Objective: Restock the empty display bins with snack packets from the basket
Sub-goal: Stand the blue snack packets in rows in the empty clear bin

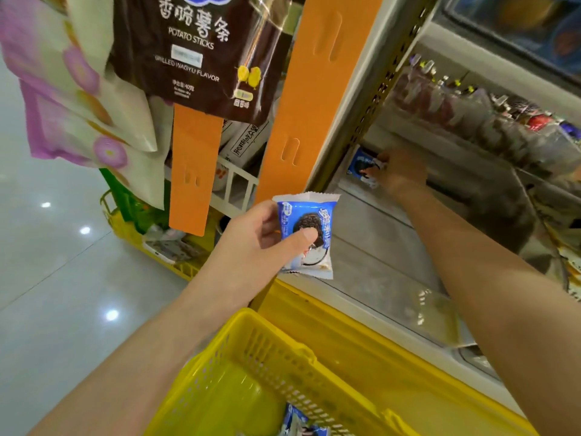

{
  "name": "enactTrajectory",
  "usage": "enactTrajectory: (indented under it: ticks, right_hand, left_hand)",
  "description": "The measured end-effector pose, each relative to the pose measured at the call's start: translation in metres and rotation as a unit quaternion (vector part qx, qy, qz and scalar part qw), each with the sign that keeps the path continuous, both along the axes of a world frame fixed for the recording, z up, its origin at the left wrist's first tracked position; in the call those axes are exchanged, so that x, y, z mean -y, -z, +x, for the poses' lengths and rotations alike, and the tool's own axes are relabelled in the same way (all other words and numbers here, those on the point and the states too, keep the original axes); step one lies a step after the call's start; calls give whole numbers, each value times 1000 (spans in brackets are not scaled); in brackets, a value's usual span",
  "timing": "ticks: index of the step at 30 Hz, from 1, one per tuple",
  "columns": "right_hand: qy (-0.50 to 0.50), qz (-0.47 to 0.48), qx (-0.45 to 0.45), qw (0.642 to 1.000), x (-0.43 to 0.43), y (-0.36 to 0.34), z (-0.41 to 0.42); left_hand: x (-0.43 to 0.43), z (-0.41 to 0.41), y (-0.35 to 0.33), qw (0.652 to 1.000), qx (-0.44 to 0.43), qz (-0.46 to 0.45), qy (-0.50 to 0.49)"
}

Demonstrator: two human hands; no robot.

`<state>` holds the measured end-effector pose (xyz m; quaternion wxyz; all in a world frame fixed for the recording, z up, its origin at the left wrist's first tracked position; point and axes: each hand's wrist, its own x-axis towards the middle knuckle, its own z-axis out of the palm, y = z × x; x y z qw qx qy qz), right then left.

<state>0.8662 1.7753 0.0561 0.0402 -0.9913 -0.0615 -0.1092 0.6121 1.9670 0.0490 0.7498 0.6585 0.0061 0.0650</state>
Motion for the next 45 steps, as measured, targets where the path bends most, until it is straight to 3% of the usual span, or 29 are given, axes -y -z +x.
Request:
enactTrajectory:
  ticks: [3, 9, 13, 15, 18, 21, 25, 30, 34, 38, 40, 42, 45]
  right_hand:
    - [2, -79, 27, 997, -8, -4, 1]
    - [4, -15, -21, 1000, -15, -15, -26]
    - [-52, 162, -4, 985, -16, -23, -84]
    - [-91, 269, 29, 958, -17, -32, -124]
    - [-167, 357, 62, 917, -20, -47, -192]
    - [-184, 379, -28, 906, -23, -51, -255]
    - [-134, 404, -209, 880, -17, -52, -303]
    - [-106, 493, -288, 814, 1, -55, -330]
    - [-125, 458, -212, 854, 13, -57, -338]
    - [-144, 465, -151, 861, 25, -62, -331]
    - [-145, 463, -138, 864, 31, -66, -320]
    - [-127, 446, -102, 880, 39, -73, -299]
    - [-57, 379, -28, 923, 54, -80, -253]
  left_hand:
    - [-9, -4, 4, 1000, 1, 6, 3]
    - [-19, -18, 9, 999, 7, 47, -18]
    - [-13, -28, 10, 998, -3, 37, -49]
    - [-7, -32, 9, 998, -18, 21, -51]
    - [4, -45, 8, 999, -27, -19, -17]
    - [12, -59, 8, 997, -46, -51, 29]
    - [16, -77, 2, 995, -23, -10, 92]
    - [23, -95, -5, 993, -5, -41, 111]
    - [37, -103, -15, 994, 38, 15, 99]
    - [54, -97, -23, 991, 79, 81, 70]
    - [62, -88, -26, 981, 112, 155, 41]
    - [65, -73, -27, 953, 147, 264, 10]
    - [66, -45, -24, 883, 198, 426, -2]
